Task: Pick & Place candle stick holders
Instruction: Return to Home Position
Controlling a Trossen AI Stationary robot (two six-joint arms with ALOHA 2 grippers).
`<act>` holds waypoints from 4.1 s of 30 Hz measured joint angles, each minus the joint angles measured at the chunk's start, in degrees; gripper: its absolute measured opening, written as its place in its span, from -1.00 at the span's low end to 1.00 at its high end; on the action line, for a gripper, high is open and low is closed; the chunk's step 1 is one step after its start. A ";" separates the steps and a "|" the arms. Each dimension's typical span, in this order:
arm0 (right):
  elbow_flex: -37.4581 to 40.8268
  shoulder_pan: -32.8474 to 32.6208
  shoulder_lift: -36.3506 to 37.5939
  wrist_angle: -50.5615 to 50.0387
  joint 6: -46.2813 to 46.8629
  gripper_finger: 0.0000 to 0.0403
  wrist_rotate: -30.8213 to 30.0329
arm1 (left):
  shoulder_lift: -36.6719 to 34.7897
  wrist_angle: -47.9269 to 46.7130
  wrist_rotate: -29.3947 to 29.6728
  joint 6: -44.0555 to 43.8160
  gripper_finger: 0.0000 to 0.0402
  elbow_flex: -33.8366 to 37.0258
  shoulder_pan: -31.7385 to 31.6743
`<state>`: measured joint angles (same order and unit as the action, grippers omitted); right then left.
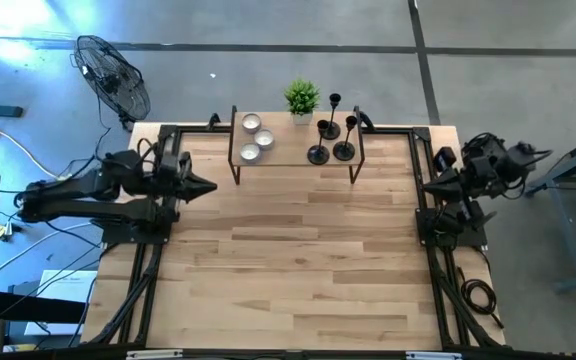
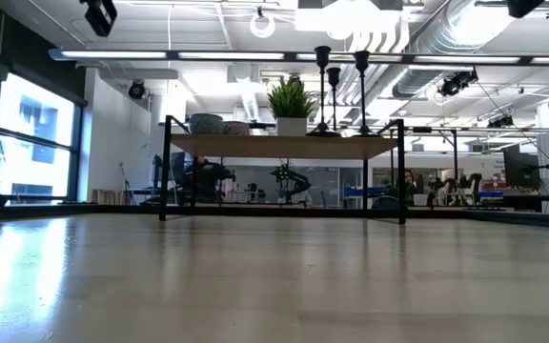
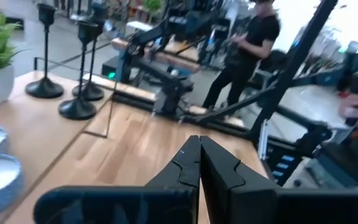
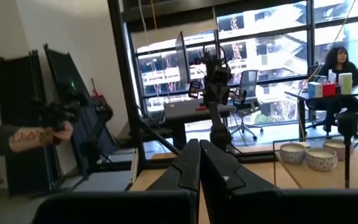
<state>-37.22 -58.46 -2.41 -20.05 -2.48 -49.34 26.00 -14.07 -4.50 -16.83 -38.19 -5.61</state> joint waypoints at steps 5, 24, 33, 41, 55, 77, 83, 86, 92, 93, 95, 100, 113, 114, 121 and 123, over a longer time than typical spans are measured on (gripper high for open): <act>3.73 0.01 1.67 1.53 0.17 -1.00 -1.03 | -2.29 7.35 -0.69 -2.44 -1.00 6.30 0.00; 11.18 0.05 1.99 3.73 10.09 -1.00 -1.72 | -8.82 36.63 -7.05 -12.84 -1.00 28.47 0.02; 14.18 0.06 2.01 4.64 14.08 -1.00 -2.93 | -9.02 37.69 -9.73 -15.31 -1.00 31.13 0.02; 16.66 0.07 2.03 4.41 18.27 -1.00 -4.48 | -8.98 38.32 -9.66 -15.18 -1.00 34.23 0.00; 23.72 0.07 2.03 6.43 24.14 -1.00 -8.07 | -9.00 35.72 -11.18 -14.93 -1.00 34.36 0.02; 36.66 7.09 2.03 23.46 16.81 -1.00 -3.81 | -9.00 34.17 -9.66 -16.06 -1.00 34.36 0.00; 36.66 15.38 2.03 24.05 14.88 -1.00 3.62 | -9.01 33.48 -5.77 -11.39 -1.00 34.36 0.00; 36.66 19.85 2.03 24.24 13.88 -1.00 7.20 | -8.98 33.05 -5.83 -10.76 -1.00 34.36 0.00; 36.66 29.59 2.02 24.37 12.70 -1.00 16.41 | -8.99 32.64 -6.33 -10.21 -1.00 34.36 0.00; 36.66 31.21 2.01 24.36 12.69 -1.00 18.25 | -9.00 32.54 -6.33 -10.13 -1.00 34.36 0.00; 36.66 34.51 2.01 24.29 12.65 -1.00 21.82 | -9.00 32.20 -6.30 -10.08 -1.00 34.36 0.00; 36.69 42.09 2.01 23.79 12.65 -1.00 29.49 | -9.00 31.89 -4.60 -9.99 -1.00 34.36 0.00; 36.69 58.24 2.01 22.18 14.36 -1.00 46.33 | -8.98 33.88 -4.36 -10.56 -1.00 34.33 0.00; 36.69 59.00 2.01 22.06 15.05 -1.00 46.66 | -9.00 33.70 -4.66 -10.61 -1.00 34.33 0.00; 36.69 61.44 1.61 21.61 16.98 -1.00 46.33 | -8.98 33.17 -5.17 -10.59 -1.00 34.33 0.00; 36.69 61.48 1.53 21.57 16.98 -1.00 46.33 | -8.98 33.16 -5.40 -10.57 -1.00 34.33 0.00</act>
<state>-0.54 3.03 -0.88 1.52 14.50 -3.02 17.02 19.09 -9.90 -27.40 -3.86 -5.61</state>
